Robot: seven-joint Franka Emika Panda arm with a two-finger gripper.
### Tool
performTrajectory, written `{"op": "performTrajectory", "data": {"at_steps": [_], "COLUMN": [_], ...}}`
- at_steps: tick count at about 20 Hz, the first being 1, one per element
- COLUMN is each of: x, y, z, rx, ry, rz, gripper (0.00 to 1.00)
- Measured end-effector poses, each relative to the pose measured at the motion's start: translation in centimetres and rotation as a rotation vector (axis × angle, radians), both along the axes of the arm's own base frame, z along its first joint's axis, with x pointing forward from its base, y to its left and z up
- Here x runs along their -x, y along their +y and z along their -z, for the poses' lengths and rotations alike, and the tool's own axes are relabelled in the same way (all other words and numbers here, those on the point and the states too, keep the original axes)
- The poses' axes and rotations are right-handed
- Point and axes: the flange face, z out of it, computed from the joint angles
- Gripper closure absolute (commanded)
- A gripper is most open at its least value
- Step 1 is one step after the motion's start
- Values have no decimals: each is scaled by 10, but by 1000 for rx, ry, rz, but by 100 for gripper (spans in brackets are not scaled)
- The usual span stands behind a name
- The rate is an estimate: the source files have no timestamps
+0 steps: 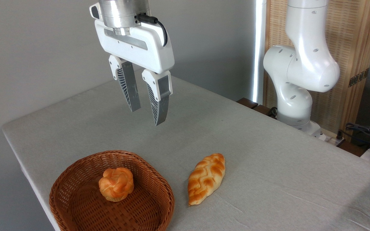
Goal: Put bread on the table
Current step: 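Lower the open gripper into the wicker basket over the round roll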
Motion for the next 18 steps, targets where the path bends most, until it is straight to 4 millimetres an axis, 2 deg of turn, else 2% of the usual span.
{"op": "performTrajectory", "data": {"at_steps": [6, 14, 16, 18], "x": [0, -4, -13, -23], "y": [6, 3, -3, -7], "z": [0, -1, 5, 20], "rx": [0, 1, 1, 1], "ry": [2, -28, -56, -74], "rz": [-10, -7, 1, 5], "gripper": [0, 0, 0, 0]}}
